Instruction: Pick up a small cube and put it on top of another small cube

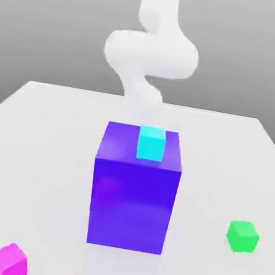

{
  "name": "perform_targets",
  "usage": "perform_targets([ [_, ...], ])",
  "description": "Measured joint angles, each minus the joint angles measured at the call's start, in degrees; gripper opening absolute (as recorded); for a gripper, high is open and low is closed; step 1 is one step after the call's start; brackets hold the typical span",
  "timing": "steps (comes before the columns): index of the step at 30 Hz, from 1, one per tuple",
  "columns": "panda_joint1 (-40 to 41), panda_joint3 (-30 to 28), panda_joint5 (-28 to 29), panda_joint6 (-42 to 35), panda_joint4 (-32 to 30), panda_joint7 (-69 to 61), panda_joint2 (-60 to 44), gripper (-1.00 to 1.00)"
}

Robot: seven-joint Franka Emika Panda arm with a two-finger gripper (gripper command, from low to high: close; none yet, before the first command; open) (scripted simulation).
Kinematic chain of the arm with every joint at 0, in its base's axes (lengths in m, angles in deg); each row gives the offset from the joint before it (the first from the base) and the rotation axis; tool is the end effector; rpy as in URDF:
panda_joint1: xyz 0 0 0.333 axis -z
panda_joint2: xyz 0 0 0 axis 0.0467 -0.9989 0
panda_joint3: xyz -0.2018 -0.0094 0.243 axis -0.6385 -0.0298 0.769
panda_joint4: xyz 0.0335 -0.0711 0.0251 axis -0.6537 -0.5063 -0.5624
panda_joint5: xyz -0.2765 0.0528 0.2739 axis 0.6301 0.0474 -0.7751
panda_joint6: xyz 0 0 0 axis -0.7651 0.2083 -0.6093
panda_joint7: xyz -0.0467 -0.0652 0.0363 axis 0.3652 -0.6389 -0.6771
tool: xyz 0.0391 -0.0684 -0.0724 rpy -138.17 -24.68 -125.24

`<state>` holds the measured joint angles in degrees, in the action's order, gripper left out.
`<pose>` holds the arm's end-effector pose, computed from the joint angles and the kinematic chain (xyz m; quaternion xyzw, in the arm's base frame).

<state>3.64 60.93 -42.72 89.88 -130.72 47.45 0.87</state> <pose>0.3797 -0.0125 0.6802 -0.8499 0.3852 -0.3295 0.1441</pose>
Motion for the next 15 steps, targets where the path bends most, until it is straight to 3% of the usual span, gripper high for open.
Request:
perform_targets([
  [15,5.42,-4.95,-2.14,10.02,-0.60,6.40,-31.49,0.00],
])
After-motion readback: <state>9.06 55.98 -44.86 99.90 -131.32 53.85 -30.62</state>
